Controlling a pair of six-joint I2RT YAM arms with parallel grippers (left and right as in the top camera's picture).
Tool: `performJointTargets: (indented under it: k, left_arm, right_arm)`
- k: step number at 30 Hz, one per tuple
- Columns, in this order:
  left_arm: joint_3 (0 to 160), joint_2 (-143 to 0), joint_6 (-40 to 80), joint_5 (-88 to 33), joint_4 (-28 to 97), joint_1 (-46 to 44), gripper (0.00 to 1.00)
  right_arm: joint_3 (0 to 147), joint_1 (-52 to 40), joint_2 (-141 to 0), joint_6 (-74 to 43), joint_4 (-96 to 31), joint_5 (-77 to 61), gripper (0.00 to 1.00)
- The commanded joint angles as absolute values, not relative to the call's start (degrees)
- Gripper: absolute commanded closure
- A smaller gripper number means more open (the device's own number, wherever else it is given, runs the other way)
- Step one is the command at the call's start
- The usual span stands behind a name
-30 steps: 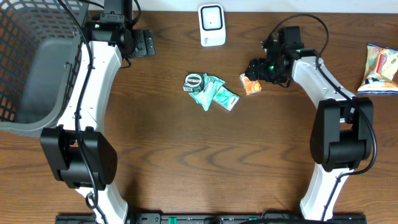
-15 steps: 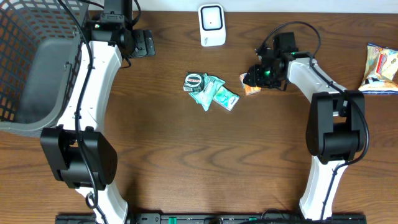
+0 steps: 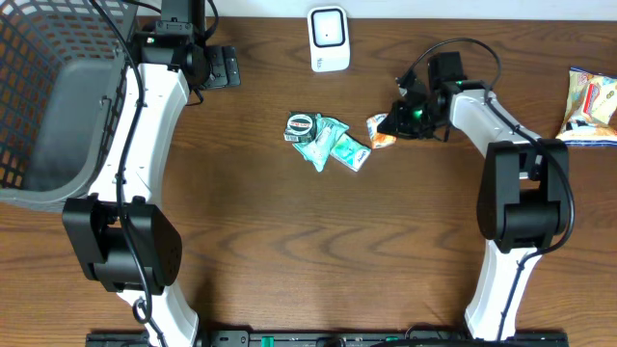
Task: Scan the item barcode
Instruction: 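Lift the orange packet and swing the right gripper toward the scanner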
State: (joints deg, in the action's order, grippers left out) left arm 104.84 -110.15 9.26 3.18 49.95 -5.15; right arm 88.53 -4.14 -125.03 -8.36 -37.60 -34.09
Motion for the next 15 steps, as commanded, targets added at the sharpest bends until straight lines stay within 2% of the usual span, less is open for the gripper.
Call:
performJointTargets:
  k: [1,15]
  left_arm:
    - [105.5,-109.0,10.2,3.7,50.1,-5.1,0.02]
    - [105.5,-109.0,10.2,3.7,50.1,-5.1,0.02]
  right_arm:
    - [88.5,-2.0,-119.9,-9.0,-37.6,-43.2,0.99]
    - [88.5,-0.8,-103.1,-6.5,-37.1,-60.8,0.99]
